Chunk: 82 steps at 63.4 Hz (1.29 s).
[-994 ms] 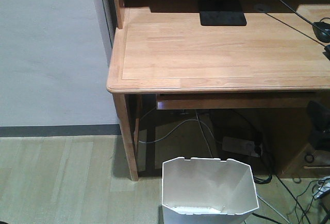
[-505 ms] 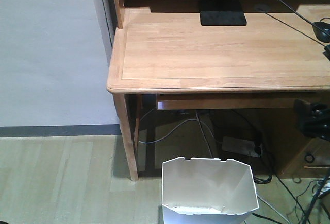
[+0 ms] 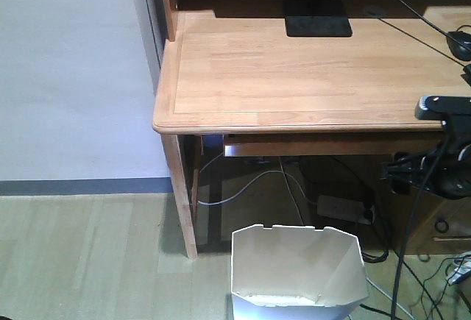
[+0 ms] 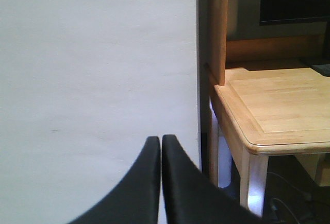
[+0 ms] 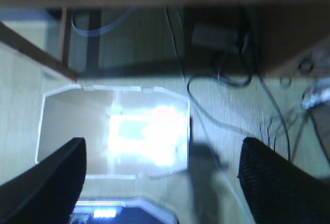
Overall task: Move trash bin to bedside with robot
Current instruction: 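Lower the right gripper down to the rim of the white bin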
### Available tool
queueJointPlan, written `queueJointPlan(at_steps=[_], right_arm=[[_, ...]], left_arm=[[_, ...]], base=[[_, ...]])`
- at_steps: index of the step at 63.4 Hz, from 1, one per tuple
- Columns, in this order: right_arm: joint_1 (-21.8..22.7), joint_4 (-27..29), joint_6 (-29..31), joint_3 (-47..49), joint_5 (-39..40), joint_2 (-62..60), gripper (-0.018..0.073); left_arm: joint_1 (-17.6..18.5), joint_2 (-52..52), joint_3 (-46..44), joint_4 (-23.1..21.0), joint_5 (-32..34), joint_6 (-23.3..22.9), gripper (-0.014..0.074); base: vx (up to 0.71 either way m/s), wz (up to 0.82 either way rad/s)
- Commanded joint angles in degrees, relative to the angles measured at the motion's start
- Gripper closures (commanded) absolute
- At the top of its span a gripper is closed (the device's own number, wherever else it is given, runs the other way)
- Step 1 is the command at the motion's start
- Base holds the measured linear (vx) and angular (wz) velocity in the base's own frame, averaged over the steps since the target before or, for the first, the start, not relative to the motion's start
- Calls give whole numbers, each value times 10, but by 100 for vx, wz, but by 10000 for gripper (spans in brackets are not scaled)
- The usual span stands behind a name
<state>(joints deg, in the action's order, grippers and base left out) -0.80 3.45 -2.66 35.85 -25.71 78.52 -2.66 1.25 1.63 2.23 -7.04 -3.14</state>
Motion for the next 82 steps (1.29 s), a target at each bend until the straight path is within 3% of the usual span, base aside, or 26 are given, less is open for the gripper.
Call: queueJointPlan(at_steps=[1, 14, 22, 30, 39, 82], right_arm=[[22, 23, 27, 31, 7, 54, -25], [58, 96, 171, 57, 12, 175, -25], [75, 140, 221, 76, 42, 240, -25], [73, 144, 256, 78, 113, 299, -25], [72, 144, 280, 100, 158, 389, -25], [73, 144, 319, 346, 163, 765, -25]], left_arm=[[0, 3, -12, -3, 41, -3, 603], [0, 3, -12, -3, 41, -3, 603], [0, 3, -12, -3, 41, -3, 603], [0, 3, -12, -3, 41, -3, 603], [0, 3, -12, -3, 41, -3, 603], [0, 3, -12, -3, 41, -3, 603]], base=[[0, 0], [0, 0], [0, 0], [0, 0], [0, 0], [0, 0]])
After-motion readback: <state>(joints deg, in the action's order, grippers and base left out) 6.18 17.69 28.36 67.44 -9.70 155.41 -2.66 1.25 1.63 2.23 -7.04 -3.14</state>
